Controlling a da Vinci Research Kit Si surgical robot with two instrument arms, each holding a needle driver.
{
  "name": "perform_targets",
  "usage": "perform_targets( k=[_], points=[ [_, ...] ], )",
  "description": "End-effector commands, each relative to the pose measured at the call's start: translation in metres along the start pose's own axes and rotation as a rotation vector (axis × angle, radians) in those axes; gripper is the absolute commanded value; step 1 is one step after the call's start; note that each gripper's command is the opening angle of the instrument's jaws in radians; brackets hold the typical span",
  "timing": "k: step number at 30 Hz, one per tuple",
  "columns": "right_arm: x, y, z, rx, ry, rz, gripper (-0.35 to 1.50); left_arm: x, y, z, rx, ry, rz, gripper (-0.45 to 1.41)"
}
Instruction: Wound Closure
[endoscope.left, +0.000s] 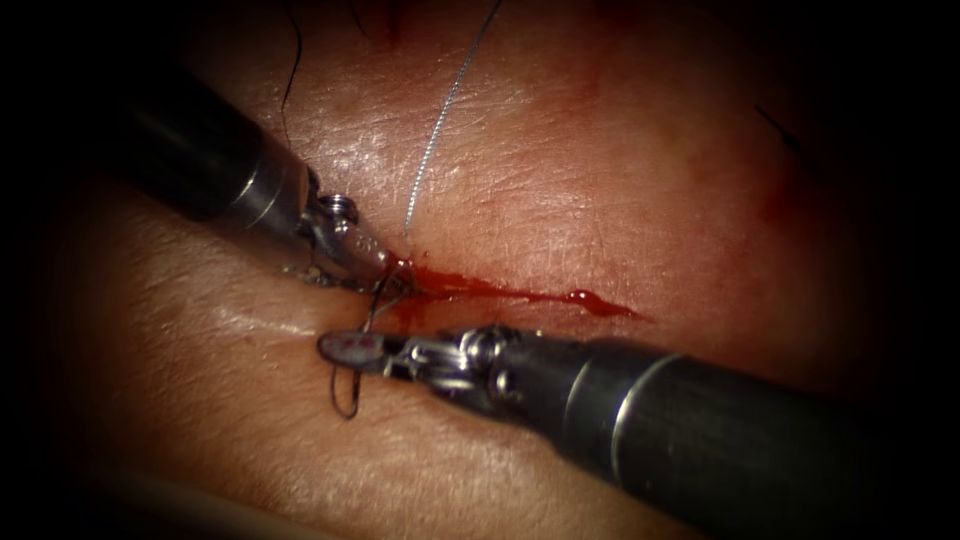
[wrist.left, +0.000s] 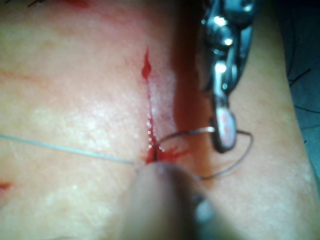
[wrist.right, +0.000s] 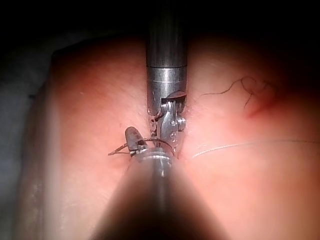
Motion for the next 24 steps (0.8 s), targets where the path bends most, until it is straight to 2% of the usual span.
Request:
perform_targets(
  k=[1, 5, 24],
  points=[
    [0.0004, -0.0007, 0.0009, -0.001, 0.003, 0.000, -0.35, -0.0003, 0.0006, 0.0007, -0.003, -0.002, -0.005, 0.32],
    [-0.0004, -0.0017, 0.0011, -0.003, 0.006, -0.003, -0.35, -0.0005, 0.0006, 0.0006, -0.004, -0.001, -0.009, 0.32],
    [0.0002, -0.0045, 0.0027, -0.001, 0.008, 0.009, -0.35, -0.0008, 0.0008, 0.0004, -0.006, -0.001, -0.017, 0.34]
  ],
)
